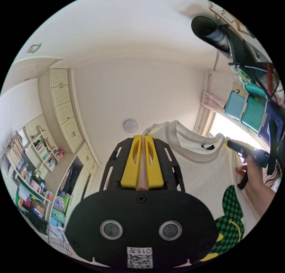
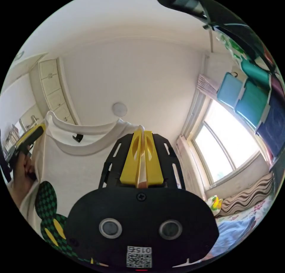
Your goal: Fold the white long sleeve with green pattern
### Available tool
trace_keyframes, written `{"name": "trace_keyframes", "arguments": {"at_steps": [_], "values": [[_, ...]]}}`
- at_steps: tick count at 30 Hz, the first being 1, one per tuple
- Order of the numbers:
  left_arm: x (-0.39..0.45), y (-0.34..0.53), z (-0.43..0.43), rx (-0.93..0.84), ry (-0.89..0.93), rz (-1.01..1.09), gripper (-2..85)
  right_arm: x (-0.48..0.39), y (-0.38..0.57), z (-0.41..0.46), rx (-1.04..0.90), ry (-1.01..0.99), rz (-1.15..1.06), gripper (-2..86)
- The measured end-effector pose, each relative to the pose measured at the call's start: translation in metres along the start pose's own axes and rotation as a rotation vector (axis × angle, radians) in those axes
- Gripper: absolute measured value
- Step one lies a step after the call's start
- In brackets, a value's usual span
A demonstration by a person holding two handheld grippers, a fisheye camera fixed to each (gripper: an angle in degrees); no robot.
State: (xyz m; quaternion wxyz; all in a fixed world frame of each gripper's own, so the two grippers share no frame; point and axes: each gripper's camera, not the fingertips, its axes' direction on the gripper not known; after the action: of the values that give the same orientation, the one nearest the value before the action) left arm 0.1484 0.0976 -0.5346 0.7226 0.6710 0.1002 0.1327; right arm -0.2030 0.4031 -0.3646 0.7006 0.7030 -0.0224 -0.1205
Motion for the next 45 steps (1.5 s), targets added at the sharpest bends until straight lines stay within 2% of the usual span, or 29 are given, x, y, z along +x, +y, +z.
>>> {"name": "trace_keyframes", "arguments": {"at_steps": [2,7,10,12,13,15,16,17,18,19,20,21,23,24,26,28,30,33,38,43,45], "values": [[-0.004,0.022,0.015,-0.015,-0.013,0.025,-0.4,-0.023,0.02,0.027,0.005,0.038,-0.152,-0.3],[-0.006,0.117,0.068,-0.103,-0.062,0.072,-0.4,-0.061,0.093,0.101,-0.046,0.052,-0.372,-0.3],[-0.005,0.2,0.115,-0.209,-0.073,0.081,-0.4,-0.078,0.161,0.161,-0.133,0.046,-0.445,-0.3],[-0.001,0.286,0.16,-0.329,-0.078,0.106,-0.3,-0.085,0.212,0.2,-0.212,0.035,-0.472,-0.2],[0.001,0.31,0.171,-0.368,-0.079,0.112,-0.2,-0.089,0.249,0.227,-0.291,0.015,-0.48,-0.1],[0.005,0.421,0.216,-0.557,-0.066,0.128,0.1,-0.094,0.312,0.266,-0.447,-0.024,-0.48,0.1],[0.006,0.451,0.228,-0.618,-0.055,0.133,0.2,-0.096,0.357,0.29,-0.578,-0.067,-0.48,0.3],[0.007,0.514,0.248,-0.747,-0.027,0.139,0.5,-0.1,0.404,0.311,-0.728,-0.117,-0.488,0.6],[0.009,0.578,0.263,-0.874,0.018,0.144,1.0,-0.101,0.427,0.32,-0.801,-0.135,-0.487,0.9],[0.01,0.609,0.269,-0.941,0.05,0.14,1.3,-0.102,0.47,0.335,-0.951,-0.176,-0.471,1.5],[0.009,0.669,0.281,-1.097,0.11,0.112,2.4,-0.096,0.508,0.348,-1.118,-0.189,-0.394,3.2],[0.002,0.72,0.29,-1.242,0.127,0.064,5.3,-0.091,0.523,0.354,-1.199,-0.184,-0.334,4.0],[-0.021,0.769,0.3,-1.388,0.114,-0.055,10.2,-0.064,0.562,0.365,-1.443,-0.322,-0.13,11.0],[-0.041,0.784,0.303,-1.415,0.143,-0.157,11.1,-0.055,0.563,0.366,-1.463,-0.356,-0.086,11.5],[-0.07,0.785,0.307,-1.417,0.198,-0.276,11.4,-0.016,0.537,0.356,-1.451,-0.49,0.073,12.2],[-0.087,0.769,0.308,-1.443,0.366,-0.358,11.4,0.008,0.504,0.34,-1.466,-0.622,0.124,11.5],[-0.09,0.729,0.29,-1.521,0.648,-0.398,11.6,0.024,0.463,0.318,-1.52,-0.715,0.116,11.5],[-0.08,0.653,0.232,-1.525,0.838,-0.361,11.7,0.038,0.383,0.252,-1.568,-0.846,0.047,11.9],[-0.047,0.569,0.137,-1.564,0.942,-0.324,12.8,0.038,0.28,0.123,-1.663,-0.956,-0.017,14.0],[-0.002,0.536,0.105,-1.62,0.964,-0.302,13.9,0.012,0.222,0.073,-1.696,-0.979,-0.036,15.7],[0.028,0.533,0.108,-1.659,0.954,-0.184,13.4,-0.003,0.205,0.068,-1.704,-0.979,-0.083,13.4]]}}
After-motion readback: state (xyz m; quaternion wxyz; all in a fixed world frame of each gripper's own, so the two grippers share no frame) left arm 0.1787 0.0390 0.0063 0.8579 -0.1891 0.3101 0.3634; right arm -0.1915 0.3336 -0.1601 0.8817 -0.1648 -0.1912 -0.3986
